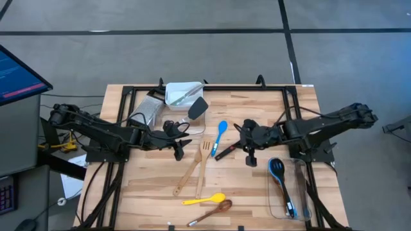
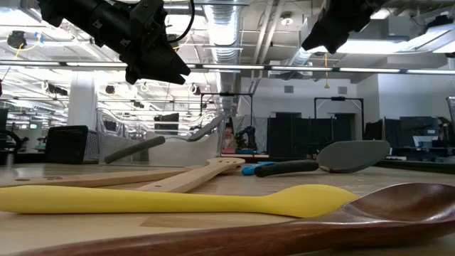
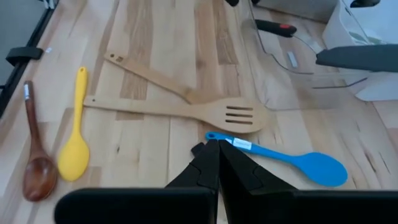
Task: Pick & Place Kitchen Items
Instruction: Put the right wooden slotted spatula into the right transparent bin
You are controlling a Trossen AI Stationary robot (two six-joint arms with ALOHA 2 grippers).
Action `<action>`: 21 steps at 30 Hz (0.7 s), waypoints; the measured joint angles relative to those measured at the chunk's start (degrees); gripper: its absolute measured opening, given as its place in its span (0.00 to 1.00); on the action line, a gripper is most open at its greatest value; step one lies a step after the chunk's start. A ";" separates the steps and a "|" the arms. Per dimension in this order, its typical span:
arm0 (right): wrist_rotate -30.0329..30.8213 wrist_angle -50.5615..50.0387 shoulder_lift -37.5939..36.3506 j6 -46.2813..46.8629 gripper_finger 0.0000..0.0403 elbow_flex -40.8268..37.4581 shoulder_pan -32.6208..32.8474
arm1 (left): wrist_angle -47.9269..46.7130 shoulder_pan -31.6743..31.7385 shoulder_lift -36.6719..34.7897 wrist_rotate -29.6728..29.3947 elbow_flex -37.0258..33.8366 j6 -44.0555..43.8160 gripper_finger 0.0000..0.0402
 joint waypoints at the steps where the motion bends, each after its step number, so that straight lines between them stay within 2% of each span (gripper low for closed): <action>1: 0.00 0.66 0.00 0.00 0.00 -0.41 0.00 | -0.01 0.00 0.00 -0.02 0.00 0.00 0.34; 11: -2.83 9.34 0.00 -0.54 0.00 -6.55 -0.28 | 0.01 0.01 0.00 0.00 0.00 0.00 0.34; 21: -2.95 10.09 -1.75 -2.98 0.00 -9.92 -2.88 | -0.01 0.01 0.00 -0.02 0.00 0.00 0.34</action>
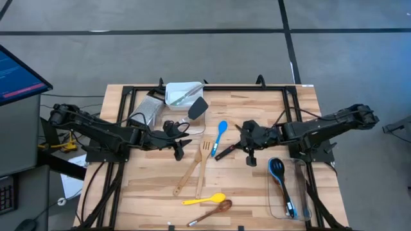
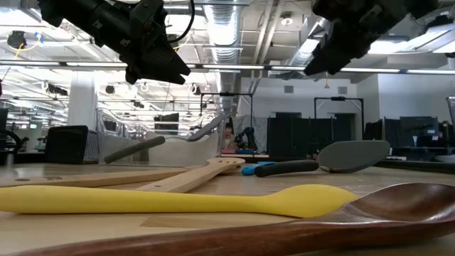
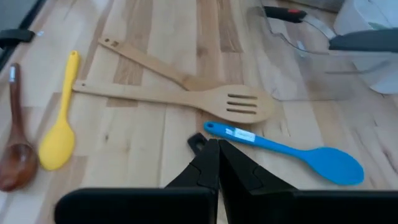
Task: Pick & Place Kitchen Items
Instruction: Put the right wooden slotted spatula into the right transparent bin
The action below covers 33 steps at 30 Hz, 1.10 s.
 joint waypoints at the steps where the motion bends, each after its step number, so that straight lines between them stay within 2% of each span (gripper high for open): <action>1: -0.04 0.47 -1.15 -0.02 0.00 -0.62 -0.55 | 0.02 -0.01 0.00 0.00 0.00 0.00 0.34; 6: -3.07 4.77 -9.49 -1.27 0.00 -6.53 -2.69 | 0.09 -0.01 0.00 0.01 -0.14 0.00 0.34; 15: -3.38 8.32 -25.27 -1.55 0.00 -15.56 -4.50 | 0.23 -0.02 -0.02 0.00 -1.98 -0.09 0.34; 24: -4.51 8.43 -33.25 -1.05 0.00 -20.40 -3.45 | 0.83 0.00 -0.02 0.02 -2.12 -0.07 0.34; 33: -4.38 12.59 -35.76 -0.48 0.00 -24.88 -0.08 | 1.52 -0.01 -0.02 0.02 -2.12 -0.05 0.34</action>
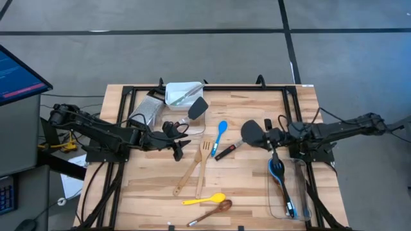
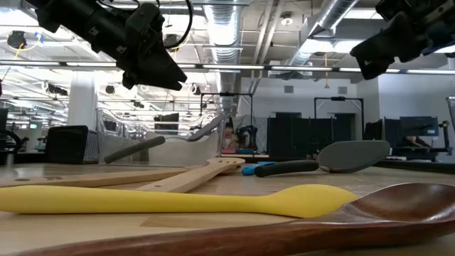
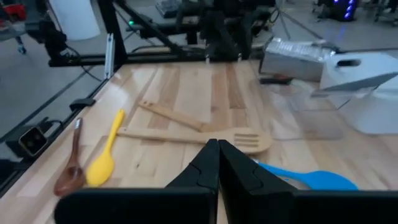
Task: Pick & Place Kitchen Items
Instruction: Put the right wooden slotted spatula into the right transparent bin
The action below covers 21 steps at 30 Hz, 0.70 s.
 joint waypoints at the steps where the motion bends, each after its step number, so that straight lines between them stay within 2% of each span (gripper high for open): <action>1: 0.01 -0.11 0.02 0.43 0.00 -0.33 0.30 | 0.08 0.01 0.00 -0.01 0.00 -0.01 0.34; 6: 0.08 -0.08 0.21 2.58 0.00 -1.47 0.52 | 0.28 0.02 0.00 0.00 0.00 0.00 0.34; 16: 0.25 0.04 0.21 1.11 0.00 -1.83 0.51 | 2.35 0.02 0.00 0.00 -0.02 -0.05 0.34; 21: 0.25 0.02 0.21 1.08 0.00 -1.83 0.51 | 5.44 -0.07 0.00 0.00 1.10 -4.92 0.32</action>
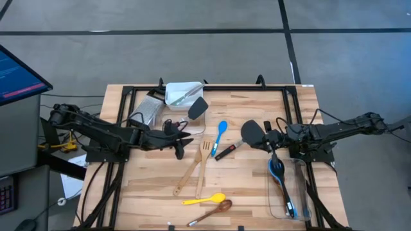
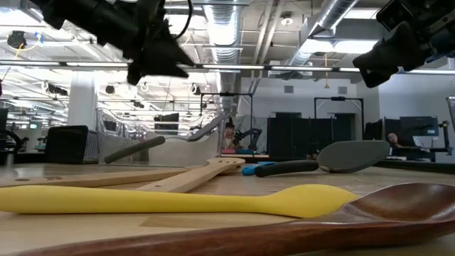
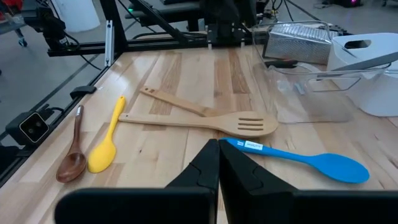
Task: Pick & Place Kitchen Items
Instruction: Put the right wooden slotted spatula into the right transparent bin
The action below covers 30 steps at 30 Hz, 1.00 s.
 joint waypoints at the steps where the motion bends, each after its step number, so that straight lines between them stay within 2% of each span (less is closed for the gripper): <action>1: 0.00 0.00 0.00 -0.06 0.00 0.00 0.00 | 0.70 -0.23 0.00 -0.01 0.61 -0.30 0.30; 10: 0.04 -0.01 0.00 -1.39 0.00 0.00 -0.07 | 1.42 -0.59 0.00 0.01 5.54 5.03 0.14; 18: 0.04 0.71 0.00 -2.00 0.00 0.00 -0.07 | 1.92 -0.59 0.00 1.60 5.86 0.85 0.02; 30: 0.04 0.79 -0.15 -1.99 0.00 0.00 -0.07 | 2.16 -0.30 0.43 1.60 13.92 5.82 0.00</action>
